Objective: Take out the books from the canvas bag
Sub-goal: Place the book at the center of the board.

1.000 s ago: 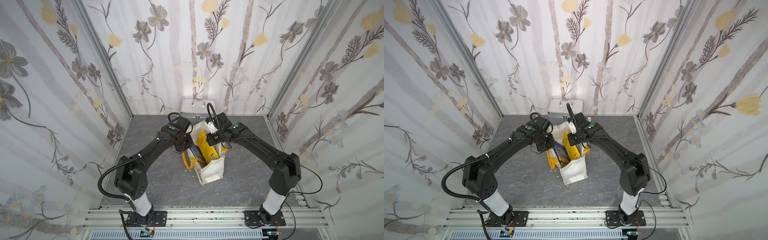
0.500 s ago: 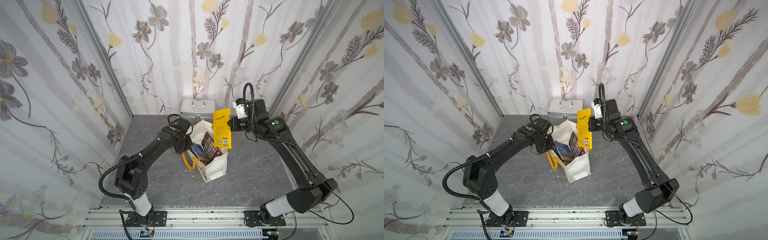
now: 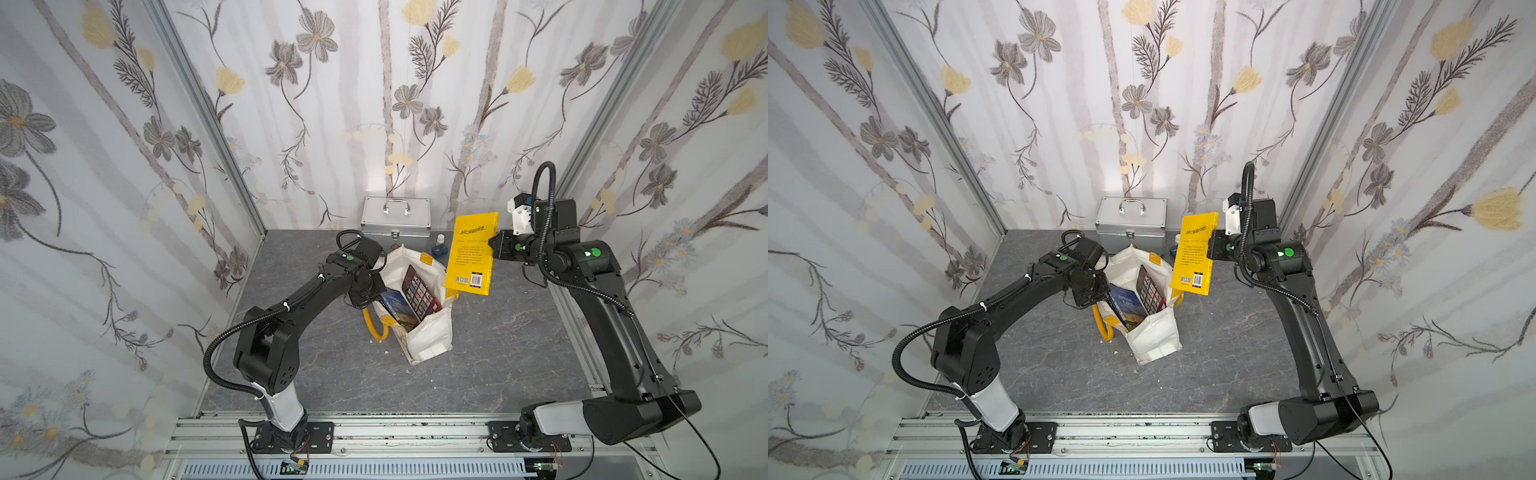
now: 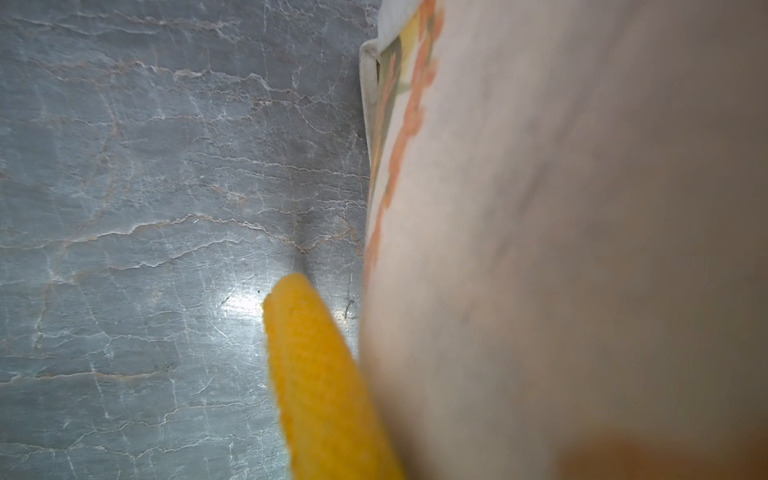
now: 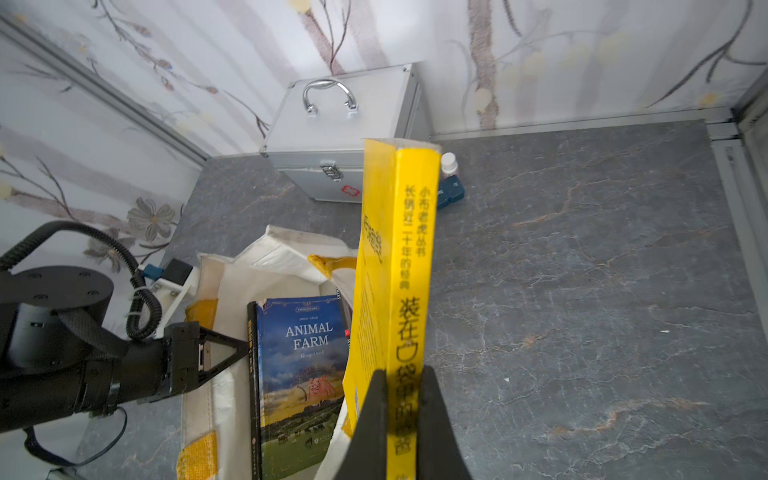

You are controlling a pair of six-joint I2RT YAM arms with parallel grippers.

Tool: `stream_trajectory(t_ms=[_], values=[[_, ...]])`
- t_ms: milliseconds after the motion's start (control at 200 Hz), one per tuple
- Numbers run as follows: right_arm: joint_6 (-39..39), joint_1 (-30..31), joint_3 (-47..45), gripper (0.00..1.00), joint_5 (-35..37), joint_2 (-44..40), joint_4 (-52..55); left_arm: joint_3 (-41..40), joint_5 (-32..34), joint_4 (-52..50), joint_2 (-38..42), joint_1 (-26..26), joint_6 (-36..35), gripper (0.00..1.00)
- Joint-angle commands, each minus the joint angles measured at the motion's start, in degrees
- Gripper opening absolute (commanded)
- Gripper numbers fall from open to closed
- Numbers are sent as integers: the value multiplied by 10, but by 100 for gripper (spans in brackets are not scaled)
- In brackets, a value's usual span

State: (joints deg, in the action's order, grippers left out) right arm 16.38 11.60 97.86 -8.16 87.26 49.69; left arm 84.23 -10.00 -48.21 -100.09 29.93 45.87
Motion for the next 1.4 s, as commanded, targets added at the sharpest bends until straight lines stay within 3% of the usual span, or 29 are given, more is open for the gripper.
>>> stream_trajectory(t_ms=[0, 255, 619, 724, 884, 984, 1129, 1264, 1394], values=[[12, -22, 8, 2, 5, -10, -39, 7, 9, -11, -9, 0, -3, 13], [-2, -66, -77, 2, 53, -26, -36, 21, 12, -21, -20, 1, -12, 13], [17, -82, -183, 2, 256, 38, -30, 27, 5, -29, -27, 0, -28, 13], [2, -79, -177, 3, 302, 109, -23, 25, 2, -32, -26, 0, -25, 13], [-25, -50, -112, 4, 304, 214, -21, 8, -17, -16, -22, 1, -11, 12], [-22, -27, -54, 12, 251, 282, -23, 9, -20, -15, -15, 1, -10, 10], [10, -23, -2, 36, 149, 350, -31, 8, -30, -7, -10, 2, -11, 2], [26, -29, -4, 65, 100, 333, -54, 3, -47, 11, -5, 4, -14, 0], [21, -26, -19, 71, 65, 264, -63, 16, -59, 18, -4, 5, -11, 0]])
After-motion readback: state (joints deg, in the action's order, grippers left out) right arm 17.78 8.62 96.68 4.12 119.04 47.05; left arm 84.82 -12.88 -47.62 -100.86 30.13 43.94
